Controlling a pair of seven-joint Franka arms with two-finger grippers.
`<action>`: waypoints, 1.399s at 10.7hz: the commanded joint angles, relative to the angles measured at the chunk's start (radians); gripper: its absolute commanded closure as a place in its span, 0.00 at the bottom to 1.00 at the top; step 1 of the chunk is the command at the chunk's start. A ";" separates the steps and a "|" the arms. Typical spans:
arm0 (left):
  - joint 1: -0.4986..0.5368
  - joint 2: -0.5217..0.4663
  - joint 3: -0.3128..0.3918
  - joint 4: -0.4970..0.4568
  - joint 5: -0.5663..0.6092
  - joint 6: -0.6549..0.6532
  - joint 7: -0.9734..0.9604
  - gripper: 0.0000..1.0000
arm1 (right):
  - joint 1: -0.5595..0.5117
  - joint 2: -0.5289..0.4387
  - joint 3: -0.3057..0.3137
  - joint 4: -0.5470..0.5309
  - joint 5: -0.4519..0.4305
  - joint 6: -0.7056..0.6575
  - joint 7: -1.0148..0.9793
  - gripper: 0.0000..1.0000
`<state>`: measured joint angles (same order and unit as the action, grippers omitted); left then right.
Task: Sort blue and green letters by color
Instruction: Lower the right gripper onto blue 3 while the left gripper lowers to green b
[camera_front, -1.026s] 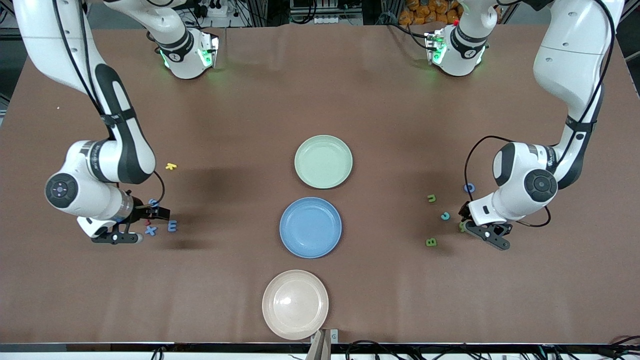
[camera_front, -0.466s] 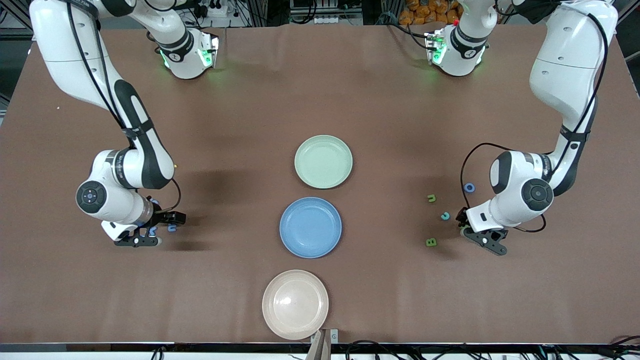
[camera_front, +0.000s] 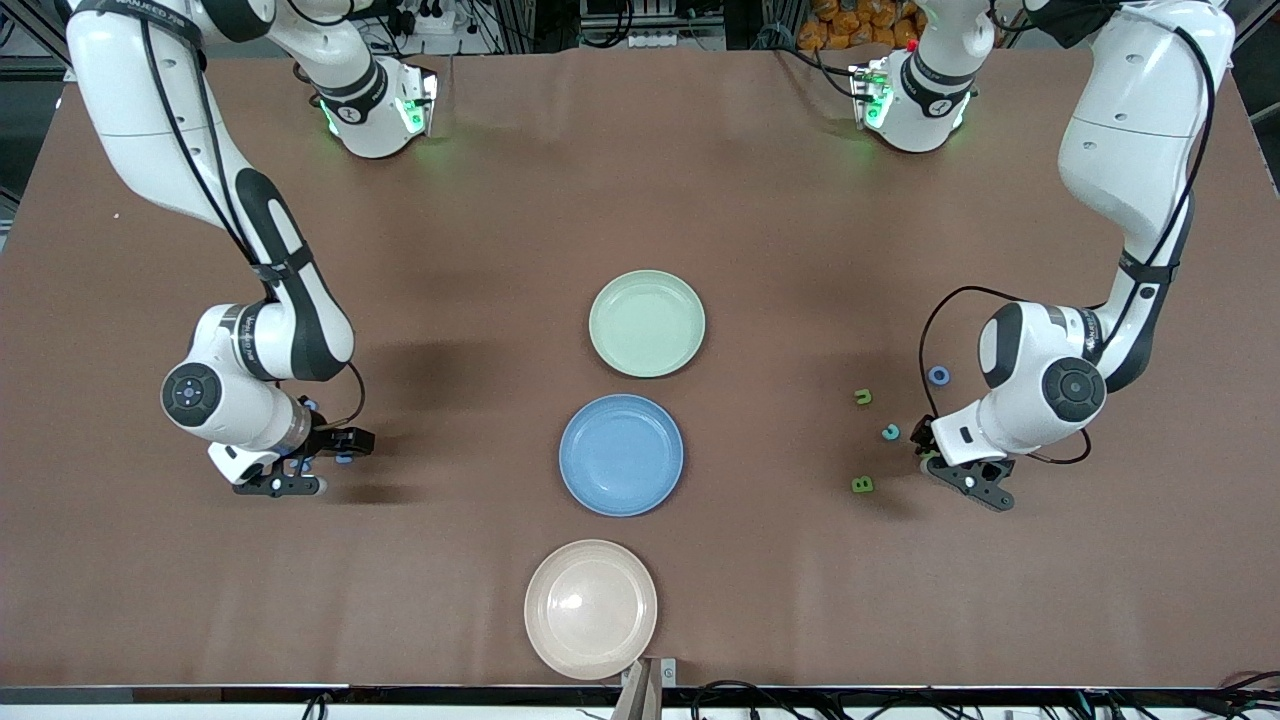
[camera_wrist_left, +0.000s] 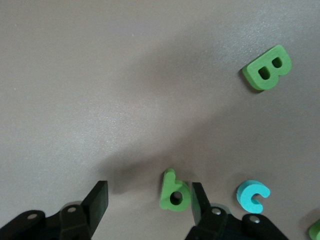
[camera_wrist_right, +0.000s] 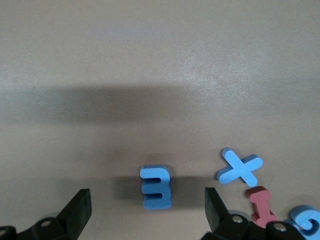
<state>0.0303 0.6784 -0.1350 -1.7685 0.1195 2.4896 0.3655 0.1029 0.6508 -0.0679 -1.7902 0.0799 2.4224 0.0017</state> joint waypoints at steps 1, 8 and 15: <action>-0.001 0.006 0.000 0.001 -0.017 0.002 -0.020 0.27 | -0.011 0.001 0.007 -0.056 0.012 0.094 0.009 0.00; -0.003 0.007 0.000 -0.006 -0.017 0.000 -0.042 0.32 | -0.026 -0.007 0.030 -0.066 0.012 0.096 0.012 0.54; -0.003 0.013 -0.002 -0.008 -0.017 0.002 -0.062 0.39 | -0.019 -0.039 0.050 -0.060 0.012 0.073 0.011 0.85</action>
<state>0.0290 0.6838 -0.1380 -1.7716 0.1177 2.4877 0.3317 0.0912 0.6455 -0.0422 -1.8418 0.0800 2.5152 0.0027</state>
